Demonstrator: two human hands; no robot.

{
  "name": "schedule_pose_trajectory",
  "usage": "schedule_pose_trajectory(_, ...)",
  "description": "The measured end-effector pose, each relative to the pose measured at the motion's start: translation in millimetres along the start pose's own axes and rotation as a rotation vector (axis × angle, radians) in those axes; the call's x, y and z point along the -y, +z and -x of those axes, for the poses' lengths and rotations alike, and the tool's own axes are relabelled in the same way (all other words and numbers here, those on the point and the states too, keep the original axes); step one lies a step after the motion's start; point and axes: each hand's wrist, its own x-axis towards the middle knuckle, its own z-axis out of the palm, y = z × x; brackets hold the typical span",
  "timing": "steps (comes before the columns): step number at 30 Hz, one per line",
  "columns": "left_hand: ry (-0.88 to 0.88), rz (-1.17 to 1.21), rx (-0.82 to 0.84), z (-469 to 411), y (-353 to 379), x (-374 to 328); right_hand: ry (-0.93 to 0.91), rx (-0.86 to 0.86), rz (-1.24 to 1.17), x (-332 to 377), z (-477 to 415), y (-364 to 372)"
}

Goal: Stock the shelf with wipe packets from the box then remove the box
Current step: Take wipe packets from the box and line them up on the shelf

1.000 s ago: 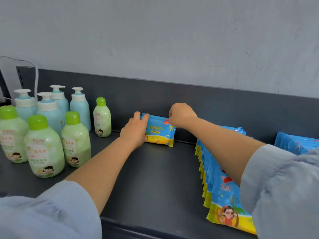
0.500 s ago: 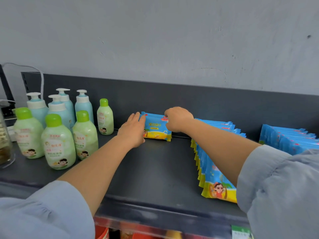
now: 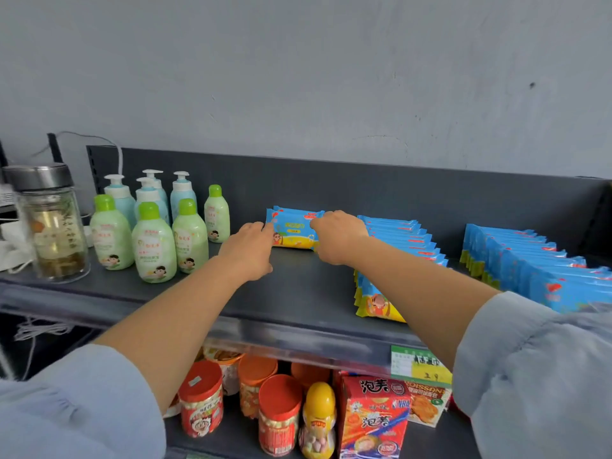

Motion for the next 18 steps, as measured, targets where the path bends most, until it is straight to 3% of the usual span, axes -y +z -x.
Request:
schedule_pose_trajectory(9,-0.15,0.011,0.006,103,-33,-45,-0.168,-0.096,0.004,-7,91,-22)
schedule_pose_trajectory(18,-0.264,-0.01,0.09,213,-52,-89,-0.249,-0.061,-0.075,-14,193,-35)
